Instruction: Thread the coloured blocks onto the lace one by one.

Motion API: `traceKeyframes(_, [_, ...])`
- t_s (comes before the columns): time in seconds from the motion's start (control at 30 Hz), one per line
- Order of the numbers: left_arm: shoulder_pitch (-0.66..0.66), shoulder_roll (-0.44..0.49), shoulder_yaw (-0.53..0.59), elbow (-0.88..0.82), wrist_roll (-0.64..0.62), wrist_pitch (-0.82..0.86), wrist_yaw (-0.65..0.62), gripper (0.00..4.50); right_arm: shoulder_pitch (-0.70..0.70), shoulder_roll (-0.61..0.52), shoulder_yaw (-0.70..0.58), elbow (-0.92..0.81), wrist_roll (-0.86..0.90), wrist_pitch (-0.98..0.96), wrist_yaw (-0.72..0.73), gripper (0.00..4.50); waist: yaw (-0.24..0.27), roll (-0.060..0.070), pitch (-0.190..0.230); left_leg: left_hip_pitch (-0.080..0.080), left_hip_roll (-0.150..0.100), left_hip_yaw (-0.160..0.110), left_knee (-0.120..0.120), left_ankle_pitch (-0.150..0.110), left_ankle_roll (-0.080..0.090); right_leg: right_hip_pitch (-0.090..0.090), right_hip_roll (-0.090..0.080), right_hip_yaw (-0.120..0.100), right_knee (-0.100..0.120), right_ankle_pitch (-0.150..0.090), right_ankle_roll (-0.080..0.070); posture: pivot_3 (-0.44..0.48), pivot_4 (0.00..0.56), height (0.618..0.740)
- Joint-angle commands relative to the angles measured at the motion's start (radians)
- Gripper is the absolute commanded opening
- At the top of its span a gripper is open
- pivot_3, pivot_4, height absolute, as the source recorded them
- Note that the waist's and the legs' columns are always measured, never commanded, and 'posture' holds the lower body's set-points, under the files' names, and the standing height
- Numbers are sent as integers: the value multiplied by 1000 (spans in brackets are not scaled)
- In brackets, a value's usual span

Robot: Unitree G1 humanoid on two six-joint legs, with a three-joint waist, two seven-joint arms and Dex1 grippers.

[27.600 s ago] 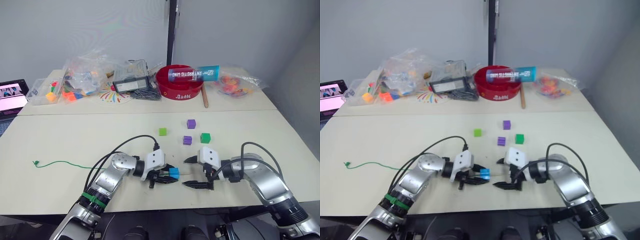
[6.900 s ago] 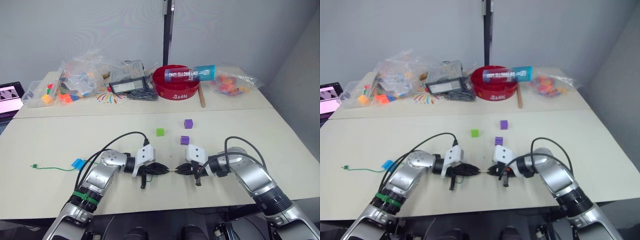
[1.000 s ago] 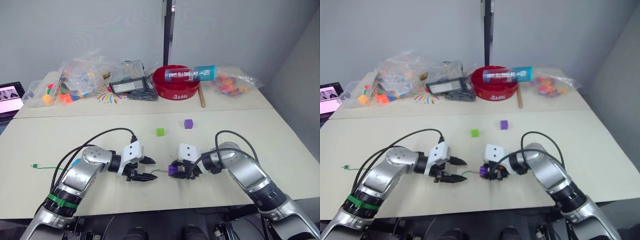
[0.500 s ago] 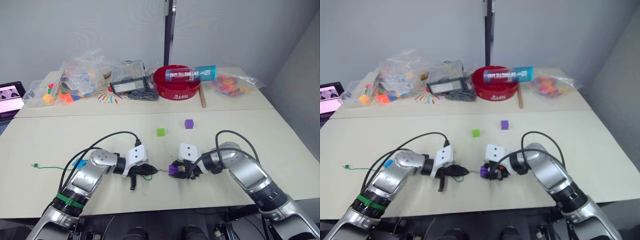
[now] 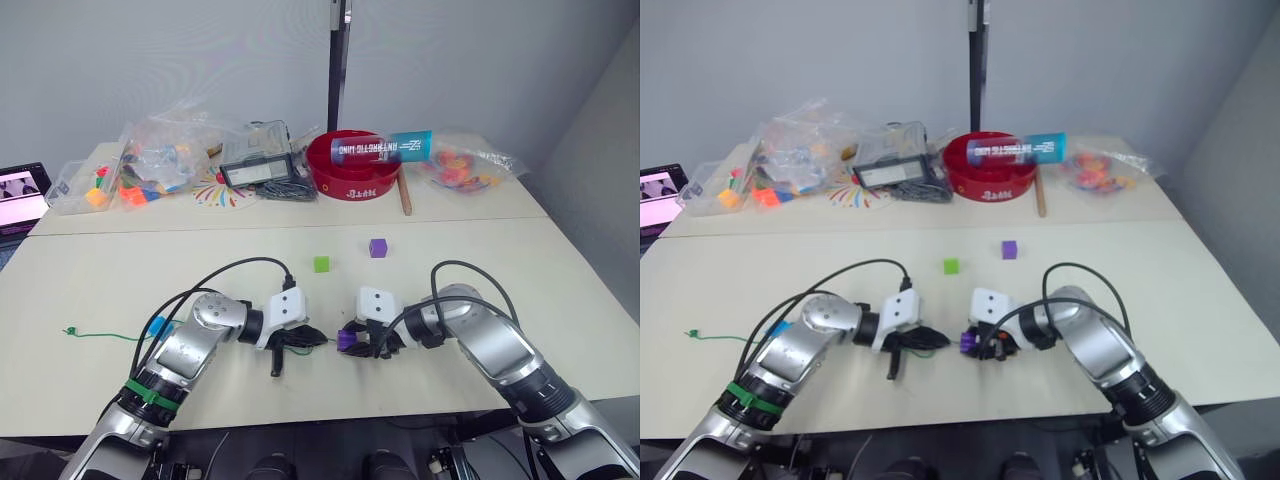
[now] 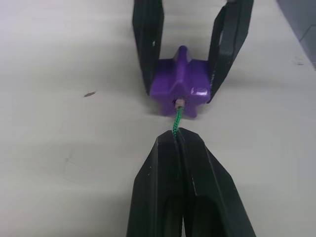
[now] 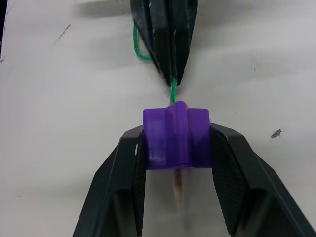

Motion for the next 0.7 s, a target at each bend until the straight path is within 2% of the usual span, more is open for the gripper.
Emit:
traceKeyframes(0.03, [-34,-30,-24,7,12,-31,-4,44,8,-8,7,-13,-5,8,-15,1362,0,0,0,0,0,0,0,0,0,0,0,0,0,0,0,0,150,740])
traceKeyframes(0.4, [-50,-76,-19,39,50,-43,42,44,7,-6,9,-16,-1,12,-17,1362,2,0,0,0,0,0,0,0,0,0,0,0,0,0,0,0,150,740])
traceKeyframes(0.5, [-46,-77,-4,38,48,-47,54,863,5,-5,8,-16,0,11,-15,1362,2,0,0,0,0,0,0,0,0,0,0,0,0,0,0,0,150,740])
traceKeyframes(0.7, [-27,-56,30,-17,1,-21,29,2816,-1,0,4,-23,12,18,-10,1362,1,0,0,0,0,0,0,0,0,0,0,0,0,0,0,0,150,740])
